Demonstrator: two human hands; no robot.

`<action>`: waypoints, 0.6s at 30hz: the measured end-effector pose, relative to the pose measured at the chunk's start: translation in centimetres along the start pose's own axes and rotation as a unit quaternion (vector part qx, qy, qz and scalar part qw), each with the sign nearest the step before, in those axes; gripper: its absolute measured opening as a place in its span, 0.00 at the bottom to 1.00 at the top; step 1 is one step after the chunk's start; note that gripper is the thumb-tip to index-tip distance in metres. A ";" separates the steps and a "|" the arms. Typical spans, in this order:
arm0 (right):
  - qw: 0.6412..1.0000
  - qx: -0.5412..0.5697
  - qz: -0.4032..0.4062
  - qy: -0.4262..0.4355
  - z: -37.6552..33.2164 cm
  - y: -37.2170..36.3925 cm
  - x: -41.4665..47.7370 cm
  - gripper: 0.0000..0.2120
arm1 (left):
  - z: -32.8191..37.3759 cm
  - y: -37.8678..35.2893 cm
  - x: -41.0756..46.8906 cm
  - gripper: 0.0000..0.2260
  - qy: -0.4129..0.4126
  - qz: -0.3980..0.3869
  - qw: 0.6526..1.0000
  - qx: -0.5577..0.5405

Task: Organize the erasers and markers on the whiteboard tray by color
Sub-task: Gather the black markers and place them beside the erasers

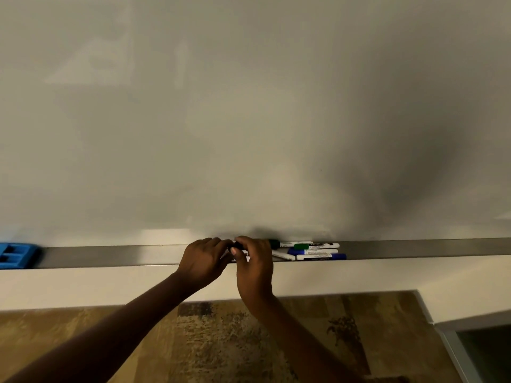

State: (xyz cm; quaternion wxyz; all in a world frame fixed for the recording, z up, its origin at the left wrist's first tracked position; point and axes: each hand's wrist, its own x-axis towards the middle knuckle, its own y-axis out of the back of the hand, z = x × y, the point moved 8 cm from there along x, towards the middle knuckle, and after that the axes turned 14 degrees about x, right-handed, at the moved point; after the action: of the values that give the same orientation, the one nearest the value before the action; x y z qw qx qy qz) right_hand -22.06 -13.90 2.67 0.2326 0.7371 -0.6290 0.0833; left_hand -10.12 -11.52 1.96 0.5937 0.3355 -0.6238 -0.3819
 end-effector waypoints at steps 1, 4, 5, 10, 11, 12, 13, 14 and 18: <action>1.000 0.012 0.001 -0.001 -0.4 -0.2 -0.2 0.11 | -0.1 0.5 -0.2 0.16 0.015 0.006 1.000 -0.010; 0.999 0.042 0.003 -0.012 -1.0 -0.9 -1.2 0.12 | -0.5 1.1 -0.9 0.12 0.065 0.000 0.997 -0.040; 0.999 0.049 0.004 -0.014 -1.1 -1.0 -1.5 0.12 | -0.7 1.2 -1.2 0.13 0.079 -0.004 0.996 -0.045; 0.999 0.031 0.004 -0.020 -0.2 -0.5 -2.8 0.11 | -2.3 -0.3 -3.4 0.08 0.212 -0.049 0.971 -0.098; 0.999 0.020 0.002 -0.025 0.4 -0.4 -3.1 0.10 | -2.5 -0.5 -3.8 0.07 0.240 -0.055 0.963 -0.105; 1.000 0.007 0.001 -0.031 0.9 -0.1 -3.4 0.10 | -2.7 -0.8 -4.2 0.06 0.263 -0.061 0.957 -0.108; 0.999 -0.011 -0.001 -0.036 1.5 0.1 -3.6 0.10 | -2.8 -0.9 -4.6 0.06 0.284 -0.068 0.950 -0.111; 0.999 -0.032 -0.003 -0.040 2.2 0.4 -3.8 0.10 | -2.7 -1.0 -5.0 0.05 0.300 -0.075 0.944 -0.116; 0.990 -0.117 -0.005 -0.078 4.8 1.5 -3.9 0.10 | -2.0 -1.7 -6.1 0.06 0.321 -0.109 0.930 -0.143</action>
State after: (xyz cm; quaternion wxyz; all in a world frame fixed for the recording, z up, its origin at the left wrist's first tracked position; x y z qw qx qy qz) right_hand -25.04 -12.77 -2.79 0.2680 0.7121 -0.6470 -0.0494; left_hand -7.71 -7.15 -2.52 0.7589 0.4175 -0.2982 -0.4010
